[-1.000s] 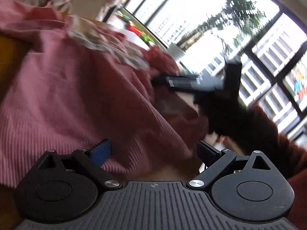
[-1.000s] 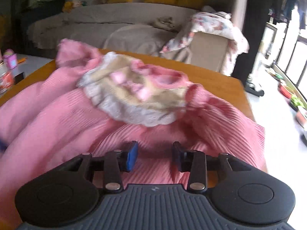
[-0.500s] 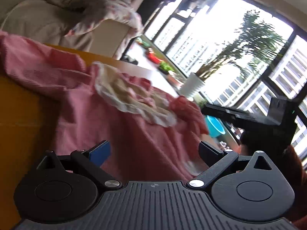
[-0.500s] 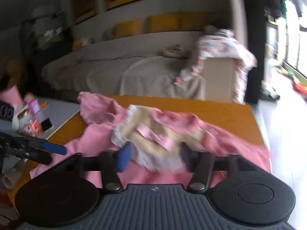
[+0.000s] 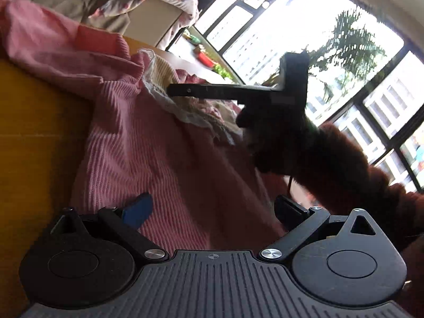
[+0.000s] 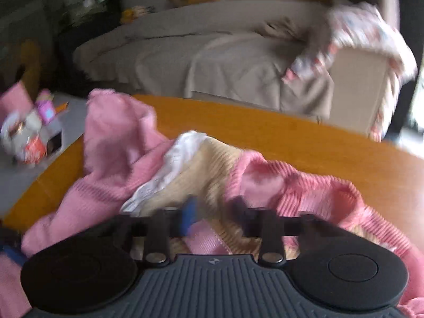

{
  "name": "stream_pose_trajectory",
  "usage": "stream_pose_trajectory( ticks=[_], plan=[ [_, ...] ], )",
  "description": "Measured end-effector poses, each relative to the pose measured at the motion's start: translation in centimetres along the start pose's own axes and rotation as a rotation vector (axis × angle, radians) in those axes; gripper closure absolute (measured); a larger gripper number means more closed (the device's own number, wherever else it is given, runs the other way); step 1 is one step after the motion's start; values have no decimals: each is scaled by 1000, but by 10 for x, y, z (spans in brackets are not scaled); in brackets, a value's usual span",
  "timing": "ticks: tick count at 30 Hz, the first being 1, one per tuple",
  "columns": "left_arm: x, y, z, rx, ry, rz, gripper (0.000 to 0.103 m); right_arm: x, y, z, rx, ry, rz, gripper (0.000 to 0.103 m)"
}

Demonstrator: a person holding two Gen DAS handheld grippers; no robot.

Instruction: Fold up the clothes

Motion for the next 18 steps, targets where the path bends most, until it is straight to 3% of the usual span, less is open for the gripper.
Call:
stream_pose_trajectory(
  ticks=[4, 6, 7, 9, 10, 13, 15, 16, 17, 18],
  plan=[
    [-1, 3, -2, 14, 20, -7, 2, -16, -17, -16, 106, 159, -148, 95],
    [2, 6, -2, 18, 15, -4, 2, -6, -26, -1, 84, 242, -172, 95],
    [3, 8, -3, 20, 13, -7, 2, -1, -28, 9, 67, 286, -182, 103],
    [5, 13, -3, 24, 11, -12, 2, 8, -29, 31, 26, 382, -212, 103],
    [6, 15, -4, 25, 10, -16, 2, 13, -28, 35, 18, 394, -201, 103],
    [8, 21, -8, 27, 2, -20, 2, 27, -24, 13, 48, 279, -55, 101],
    [8, 23, -11, 28, 2, -24, 2, 33, -20, -6, 73, 200, 33, 88],
    [7, 23, -11, 31, 4, -28, 2, 33, -14, -26, 97, 154, 61, 58],
    [7, 22, -10, 35, 4, -32, 2, 32, -6, -46, 124, 108, 92, 17],
    [7, 22, -10, 38, 3, -35, 2, 31, 4, -66, 152, 68, 122, 2]
  ],
)
Point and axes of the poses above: each gripper's, at about its wrist camera, not at the fingertips, and z roughly the way its jaws point, x to its right, y to its underside, the point moved 2 cm from there along z, roughly the way its jaws point, and after that the axes turned 9 degrees about -x, right-handed, at the moved point
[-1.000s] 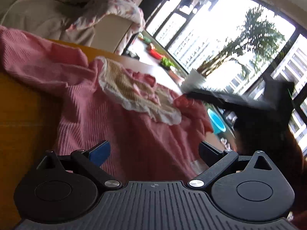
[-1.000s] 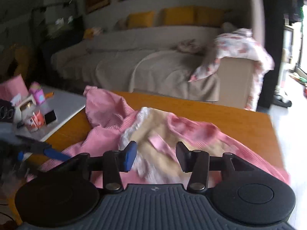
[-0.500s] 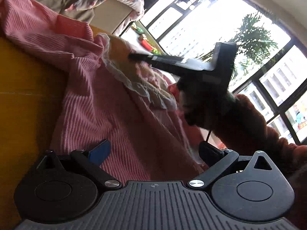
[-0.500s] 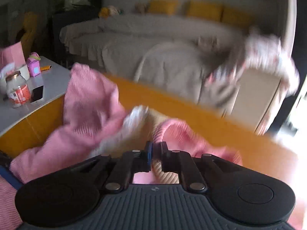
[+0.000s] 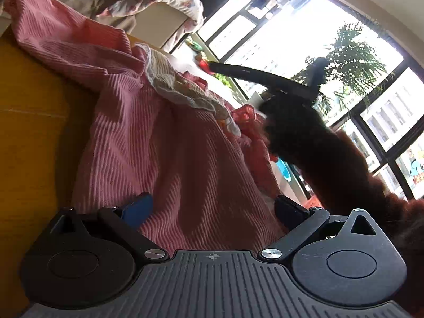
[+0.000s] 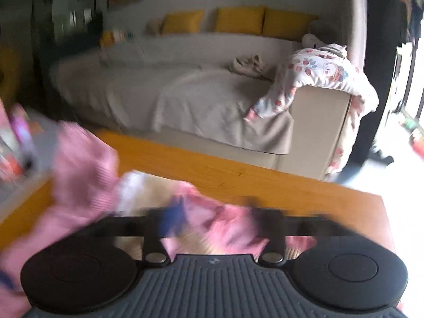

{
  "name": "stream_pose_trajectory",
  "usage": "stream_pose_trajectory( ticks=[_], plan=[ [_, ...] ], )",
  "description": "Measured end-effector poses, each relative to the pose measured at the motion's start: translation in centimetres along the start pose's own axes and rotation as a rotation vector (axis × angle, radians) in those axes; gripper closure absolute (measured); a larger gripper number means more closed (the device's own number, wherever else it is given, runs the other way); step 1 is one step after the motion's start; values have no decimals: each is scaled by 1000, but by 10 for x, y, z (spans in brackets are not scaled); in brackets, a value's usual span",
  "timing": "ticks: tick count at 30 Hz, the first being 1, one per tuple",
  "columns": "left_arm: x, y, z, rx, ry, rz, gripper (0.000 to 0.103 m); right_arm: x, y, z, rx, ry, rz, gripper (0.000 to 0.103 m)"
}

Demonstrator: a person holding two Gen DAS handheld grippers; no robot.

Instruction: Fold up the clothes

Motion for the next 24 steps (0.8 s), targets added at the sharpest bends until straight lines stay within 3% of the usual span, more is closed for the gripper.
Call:
stream_pose_trajectory(
  ticks=[4, 10, 12, 16, 21, 22, 24],
  plan=[
    [2, 0, 3, 16, -13, -7, 0, 11, 48, -67, -4, -98, 134, 0],
    [3, -2, 5, 30, -33, -35, 0, 32, 148, -126, -18, -34, 409, 0],
    [4, -3, 6, 34, -41, -40, 0, 31, 175, -136, -4, -1, 449, 0],
    [4, -2, 7, 51, -46, -66, 0, 7, 203, -149, 23, 174, 287, 0],
    [5, 1, 7, 72, -59, -61, 0, -29, 223, -180, 49, 246, -10, 0],
    [6, 2, 7, 75, -62, -60, 0, -35, 227, -186, 49, 260, -64, 6],
    [6, 2, 6, 77, -62, -63, 0, -44, 233, -191, 17, 318, -173, 32]
  ],
)
Point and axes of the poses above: each gripper's, at about its wrist camera, not at the fingertips, and z roughly the way its jaws point, x to its right, y to its underside, the point moved 2 cm from there along z, roughly the way its jaws point, and after that the axes turned 9 degrees about -x, right-handed, at the moved point
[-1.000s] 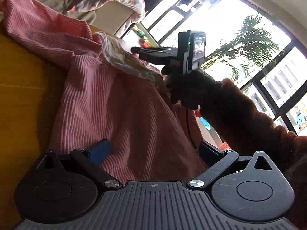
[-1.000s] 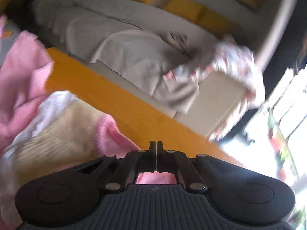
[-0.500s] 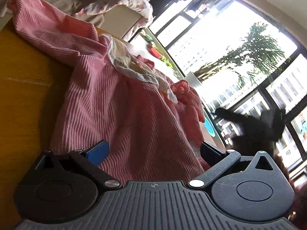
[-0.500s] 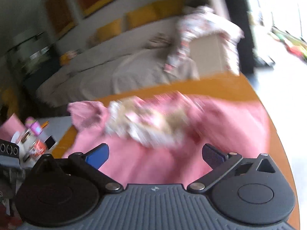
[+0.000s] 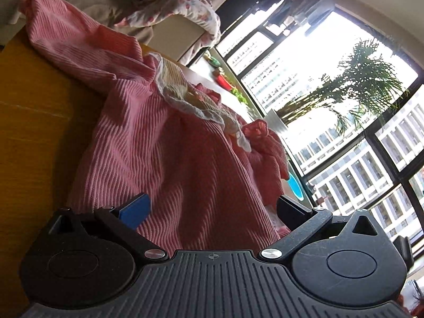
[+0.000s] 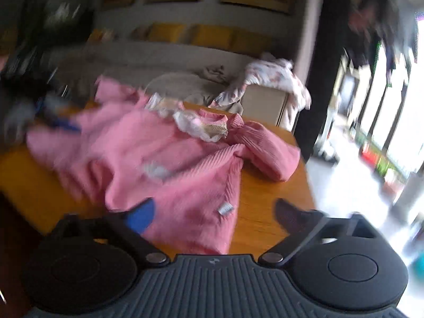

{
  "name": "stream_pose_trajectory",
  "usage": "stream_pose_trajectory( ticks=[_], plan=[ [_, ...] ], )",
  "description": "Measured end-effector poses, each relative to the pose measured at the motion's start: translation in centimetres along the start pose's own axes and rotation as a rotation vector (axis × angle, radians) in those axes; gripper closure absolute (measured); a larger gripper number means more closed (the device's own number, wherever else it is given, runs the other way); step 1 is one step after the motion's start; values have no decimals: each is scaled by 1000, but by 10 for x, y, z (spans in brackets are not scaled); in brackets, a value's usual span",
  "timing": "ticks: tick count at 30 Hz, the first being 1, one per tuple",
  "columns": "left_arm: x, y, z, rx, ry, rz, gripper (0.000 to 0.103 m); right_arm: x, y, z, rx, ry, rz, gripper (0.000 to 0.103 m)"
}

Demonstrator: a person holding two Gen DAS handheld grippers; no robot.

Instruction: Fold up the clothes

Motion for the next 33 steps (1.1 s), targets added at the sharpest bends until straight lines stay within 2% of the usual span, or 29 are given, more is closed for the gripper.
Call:
stream_pose_trajectory(
  ticks=[1, 2, 4, 7, 9, 11, 13, 16, 17, 22, 25, 27, 29, 33],
  plan=[
    [0, 0, 0, 0, 1, -2, 0, -2, 2, -1, -20, 18, -35, 50],
    [-1, 0, -1, -1, 4, -4, 0, -2, 4, 0, -38, 27, -62, 60],
    [-1, 0, -1, -1, 6, -3, 0, -2, 8, 2, -67, 31, -99, 61],
    [-1, 0, -1, 1, 6, 2, 0, -14, 15, 6, -78, 88, -209, 61],
    [-1, 1, -1, 2, 6, 4, 0, -23, 17, 11, -62, 119, -264, 61],
    [-1, 1, -1, 4, 6, 5, 0, -27, 14, 15, -31, 131, -256, 61],
    [-1, 1, -1, 4, 6, 6, 0, -26, 7, 19, 8, 136, -198, 63],
    [-1, 1, -1, 4, 4, 2, 0, -17, 0, 27, 33, 161, -67, 80],
    [-1, 1, -2, 3, 4, 1, 0, -10, 0, 30, 35, 190, -17, 81],
    [-1, 5, -5, 0, 8, 13, 0, 45, 24, 19, -4, 373, 308, 81],
    [0, 7, -7, 1, 5, 9, 0, 71, 53, 12, -65, 400, 465, 81],
    [1, 10, -9, 1, 3, 5, 0, 75, 63, 2, -45, 346, 495, 81],
    [1, 12, -11, 1, 3, 6, 0, 68, 61, -5, -20, 285, 442, 81],
    [1, 15, -12, 9, 6, 7, 0, 24, 40, -1, -12, 220, 105, 81]
  ],
)
Point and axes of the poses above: each gripper's, at about its wrist camera, not at the fingertips, and z roughly the way its jaws point, x to its right, y to its underside, the point moved 2 cm from there along z, roughly the way its jaws point, and after that the axes turned 9 degrees about -x, right-handed, at the moved point
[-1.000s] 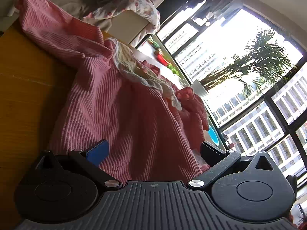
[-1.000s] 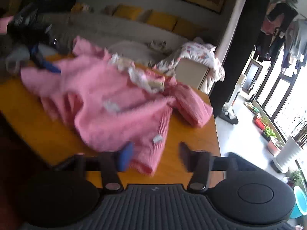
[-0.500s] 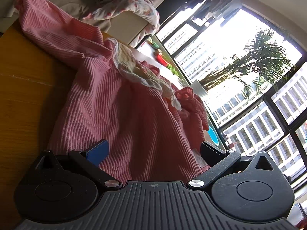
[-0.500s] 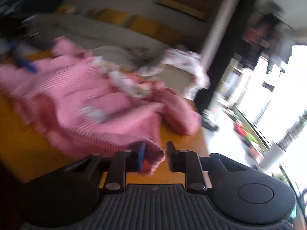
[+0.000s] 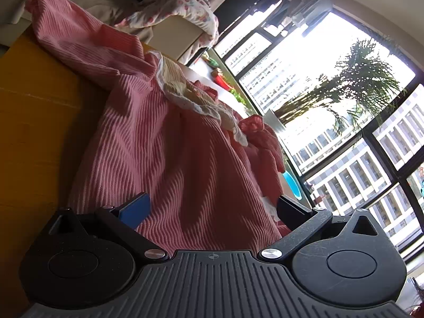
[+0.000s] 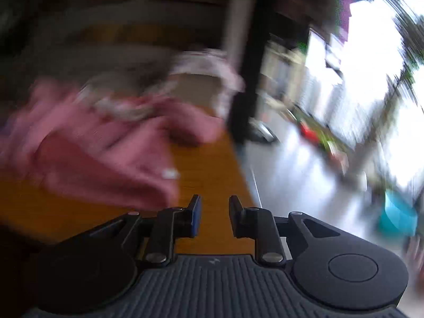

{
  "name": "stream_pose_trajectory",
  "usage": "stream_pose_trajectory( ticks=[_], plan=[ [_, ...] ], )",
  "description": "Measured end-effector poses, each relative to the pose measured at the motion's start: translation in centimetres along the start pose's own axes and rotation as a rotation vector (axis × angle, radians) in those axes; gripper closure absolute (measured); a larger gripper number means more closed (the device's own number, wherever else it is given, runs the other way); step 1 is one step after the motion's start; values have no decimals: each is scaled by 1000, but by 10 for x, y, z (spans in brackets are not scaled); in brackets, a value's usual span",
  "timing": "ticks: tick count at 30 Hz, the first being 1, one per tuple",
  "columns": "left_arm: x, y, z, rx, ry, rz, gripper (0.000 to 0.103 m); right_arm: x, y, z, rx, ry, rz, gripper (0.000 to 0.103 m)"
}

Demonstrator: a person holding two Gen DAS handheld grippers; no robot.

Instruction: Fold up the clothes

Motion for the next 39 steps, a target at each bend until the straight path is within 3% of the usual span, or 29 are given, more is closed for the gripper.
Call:
stream_pose_trajectory(
  ticks=[2, 8, 9, 10, 11, 14, 17, 22, 24, 25, 27, 29, 31, 32, 35, 39],
  plan=[
    [0, 0, 0, 3, -1, 0, 0, -22, -7, 3, 28, -4, -163, 79],
    [0, 1, 1, 5, -2, -1, 0, -71, -30, 18, 84, -68, -419, 72],
    [0, 1, 0, 4, -2, -1, 0, -78, -30, 20, 90, -52, -454, 74],
    [0, 1, 0, 3, -2, -1, 0, -83, -31, 21, 103, -25, -482, 95],
    [0, 1, 0, 2, -2, -1, 0, -82, -34, 21, 124, 17, -487, 102],
    [0, 2, -2, -2, -2, -2, 0, -62, -46, 12, 161, 129, -414, 102],
    [1, 5, -4, -4, -2, 1, 0, -44, -41, 4, 135, 187, -396, 102],
    [5, 12, -8, -17, 2, -2, 0, -47, 0, 13, -14, 161, -452, 102],
    [5, 15, -12, -24, 0, -9, 0, -38, 10, 11, -48, 154, -385, 101],
    [5, 16, -13, -27, -1, -12, 0, -30, 12, 8, -60, 144, -331, 95],
    [7, 16, -16, -43, -11, -18, 0, -7, 6, -5, -49, 105, -169, 77],
    [10, 12, -18, -55, -21, -14, 0, 18, -7, -20, 4, 59, 13, 27],
    [16, 3, -17, -45, -3, 9, 0, 37, -23, -30, 74, -23, 183, 5],
    [20, -1, -16, -39, 11, 21, 0, 42, -32, -30, 99, -102, 253, 0],
    [31, -20, -4, -22, 29, 55, 0, 44, -61, -17, 142, -381, 420, 0],
    [34, -41, 31, -38, -10, 87, 0, 20, -91, 34, 69, -705, 613, 0]
  ],
)
Point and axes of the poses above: each gripper's, at about its wrist camera, not at the fingertips, and z roughly the way its jaws point, x to its right, y to its underside, the point moved 2 cm from there along z, roughly the way its jaws point, and after that the axes turned 9 degrees about -x, right-handed, at the moved point
